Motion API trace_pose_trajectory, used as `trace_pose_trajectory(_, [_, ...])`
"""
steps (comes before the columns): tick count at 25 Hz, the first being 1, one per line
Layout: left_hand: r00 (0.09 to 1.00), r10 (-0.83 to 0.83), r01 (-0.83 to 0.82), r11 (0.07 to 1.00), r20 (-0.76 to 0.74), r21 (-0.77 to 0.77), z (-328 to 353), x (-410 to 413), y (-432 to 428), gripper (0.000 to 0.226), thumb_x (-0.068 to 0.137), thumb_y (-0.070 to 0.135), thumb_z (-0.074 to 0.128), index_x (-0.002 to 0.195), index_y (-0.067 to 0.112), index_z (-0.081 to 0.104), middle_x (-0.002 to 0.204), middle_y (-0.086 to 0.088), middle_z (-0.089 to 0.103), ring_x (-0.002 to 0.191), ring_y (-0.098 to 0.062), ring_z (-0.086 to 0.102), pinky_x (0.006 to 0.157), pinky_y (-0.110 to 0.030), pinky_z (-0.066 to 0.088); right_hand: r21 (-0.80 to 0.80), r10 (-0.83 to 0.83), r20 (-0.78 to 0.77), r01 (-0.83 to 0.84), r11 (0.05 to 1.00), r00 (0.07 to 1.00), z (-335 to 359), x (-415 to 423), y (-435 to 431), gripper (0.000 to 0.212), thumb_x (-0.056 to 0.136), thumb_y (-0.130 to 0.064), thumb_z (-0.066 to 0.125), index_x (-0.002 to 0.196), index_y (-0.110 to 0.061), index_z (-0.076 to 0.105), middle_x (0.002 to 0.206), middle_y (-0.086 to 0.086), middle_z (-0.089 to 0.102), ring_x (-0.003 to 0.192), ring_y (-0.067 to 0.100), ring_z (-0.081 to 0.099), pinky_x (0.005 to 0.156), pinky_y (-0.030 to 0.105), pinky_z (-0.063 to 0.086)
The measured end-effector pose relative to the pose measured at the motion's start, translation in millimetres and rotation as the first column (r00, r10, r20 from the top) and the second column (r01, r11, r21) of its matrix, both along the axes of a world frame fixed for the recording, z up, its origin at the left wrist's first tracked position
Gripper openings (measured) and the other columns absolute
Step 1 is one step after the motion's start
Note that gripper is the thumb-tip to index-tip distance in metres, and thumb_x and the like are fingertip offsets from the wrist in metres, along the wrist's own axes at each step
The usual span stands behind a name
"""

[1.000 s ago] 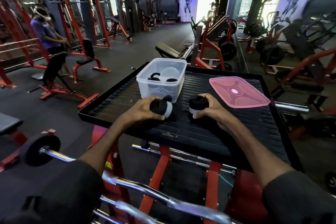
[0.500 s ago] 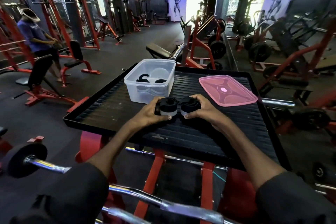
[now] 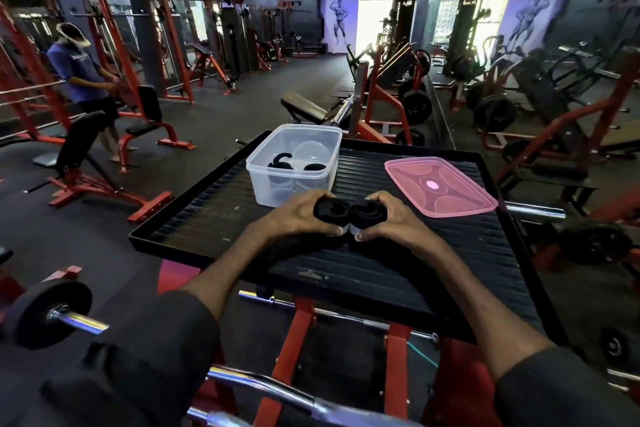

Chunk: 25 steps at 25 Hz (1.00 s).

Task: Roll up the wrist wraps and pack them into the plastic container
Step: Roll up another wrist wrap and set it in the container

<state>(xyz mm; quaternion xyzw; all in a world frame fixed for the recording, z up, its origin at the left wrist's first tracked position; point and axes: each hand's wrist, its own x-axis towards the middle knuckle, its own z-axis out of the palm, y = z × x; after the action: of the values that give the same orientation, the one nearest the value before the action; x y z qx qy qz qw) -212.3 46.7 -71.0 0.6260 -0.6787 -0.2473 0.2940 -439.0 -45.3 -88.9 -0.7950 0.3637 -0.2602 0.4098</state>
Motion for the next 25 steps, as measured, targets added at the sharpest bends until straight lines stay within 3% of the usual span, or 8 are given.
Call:
trace_pose_trajectory(3, [0.996, 0.021, -0.01, 0.993, 0.09, -0.118, 20.1, 11.8, 6.2, 0.054, 0.065, 0.043, 0.091, 0.111, 0.026, 0.067, 0.104, 0.01, 0.071, 0.098, -0.005, 0.067, 0.086, -0.023, 0.052, 0.004, 0.047, 0.057, -0.048, 0.999, 0.997, 21.0, 4.1, 4.9, 0.061, 0.054, -0.01, 0.094, 0.106, -0.027, 0.067, 0.104, -0.004, 0.074, 0.1, 0.006, 0.07, 0.093, 0.035, 0.055])
trace_pose_trajectory(6, [0.996, 0.069, -0.054, 0.972, 0.057, -0.228, 57.4, 34.8, 9.5, 0.054, 0.062, 0.047, 0.091, 0.107, 0.027, 0.069, 0.102, 0.011, 0.071, 0.095, 0.0, 0.066, 0.083, -0.022, 0.051, -0.036, 0.065, 0.152, -0.06, 0.998, 0.986, 58.8, 26.7, -1.7, 0.058, 0.061, -0.002, 0.093, 0.108, -0.024, 0.067, 0.105, -0.007, 0.073, 0.094, -0.005, 0.067, 0.085, 0.016, 0.05])
trace_pose_trajectory(10, [0.987, 0.15, -0.126, 0.942, 0.056, -0.312, 108.0, 84.1, -6.8, 0.063, 0.058, 0.06, 0.086, 0.108, 0.025, 0.069, 0.106, 0.007, 0.072, 0.099, -0.009, 0.068, 0.089, -0.03, 0.055, -0.127, 0.018, 0.25, 0.014, 0.992, 0.968, 99.7, 77.0, -24.6, 0.059, 0.058, -0.018, 0.096, 0.11, -0.025, 0.068, 0.115, -0.001, 0.071, 0.108, 0.012, 0.068, 0.09, 0.025, 0.055])
trace_pose_trajectory(13, [0.979, 0.202, -0.192, 0.937, 0.003, -0.291, 119.9, 125.4, -33.2, 0.068, 0.058, 0.06, 0.086, 0.109, 0.019, 0.069, 0.109, 0.001, 0.071, 0.103, -0.017, 0.067, 0.094, -0.042, 0.054, -0.099, -0.029, 0.244, 0.054, 0.994, 0.969, 118.7, 112.6, -43.2, 0.057, 0.061, -0.004, 0.092, 0.11, -0.016, 0.065, 0.104, -0.001, 0.068, 0.096, 0.013, 0.066, 0.07, 0.017, 0.054])
trace_pose_trajectory(16, [0.98, 0.198, -0.199, 0.951, -0.029, -0.236, 116.2, 153.7, -69.5, 0.062, 0.061, 0.054, 0.089, 0.103, 0.013, 0.07, 0.101, -0.001, 0.071, 0.094, -0.018, 0.067, 0.09, -0.048, 0.052, -0.108, -0.081, 0.158, 0.099, 0.989, 0.984, 125.8, 139.8, -64.6, 0.057, 0.06, -0.001, 0.091, 0.109, -0.008, 0.062, 0.103, 0.002, 0.065, 0.1, 0.023, 0.065, 0.075, 0.028, 0.058])
trace_pose_trajectory(18, [0.98, 0.2, -0.193, 0.959, 0.015, -0.207, 107.4, 167.2, -97.1, 0.056, 0.063, 0.047, 0.092, 0.103, 0.015, 0.068, 0.099, 0.003, 0.069, 0.094, -0.016, 0.065, 0.083, -0.037, 0.053, -0.132, -0.116, 0.076, 0.126, 0.983, 0.99, 124.2, 156.8, -80.9, 0.062, 0.057, -0.008, 0.091, 0.11, -0.01, 0.06, 0.11, 0.006, 0.066, 0.109, 0.029, 0.065, 0.089, 0.043, 0.057])
trace_pose_trajectory(20, [0.975, 0.174, -0.149, 0.973, 0.139, -0.177, 96.0, 176.4, -122.7, 0.058, 0.061, 0.051, 0.092, 0.103, 0.02, 0.067, 0.099, 0.006, 0.068, 0.096, -0.014, 0.065, 0.074, -0.022, 0.048, -0.158, -0.107, -0.058, 0.097, 0.983, 0.992, 120.3, 173.5, -93.4, 0.064, 0.058, -0.013, 0.09, 0.113, -0.012, 0.057, 0.12, 0.005, 0.062, 0.115, 0.028, 0.061, 0.094, 0.046, 0.055])
trace_pose_trajectory(25, [0.921, 0.064, -0.065, 0.998, 0.385, -0.011, 66.2, 187.8, -163.0, 0.07, 0.051, 0.082, 0.074, 0.093, 0.027, 0.059, 0.098, 0.002, 0.066, 0.097, -0.022, 0.063, 0.085, -0.038, 0.05, -0.305, -0.2, -0.427, 0.067, 0.95, 0.882, 88.8, 198.8, -109.6, 0.06, 0.068, -0.026, 0.084, 0.113, -0.024, 0.044, 0.111, -0.002, 0.057, 0.102, 0.019, 0.049, 0.097, 0.049, 0.03])
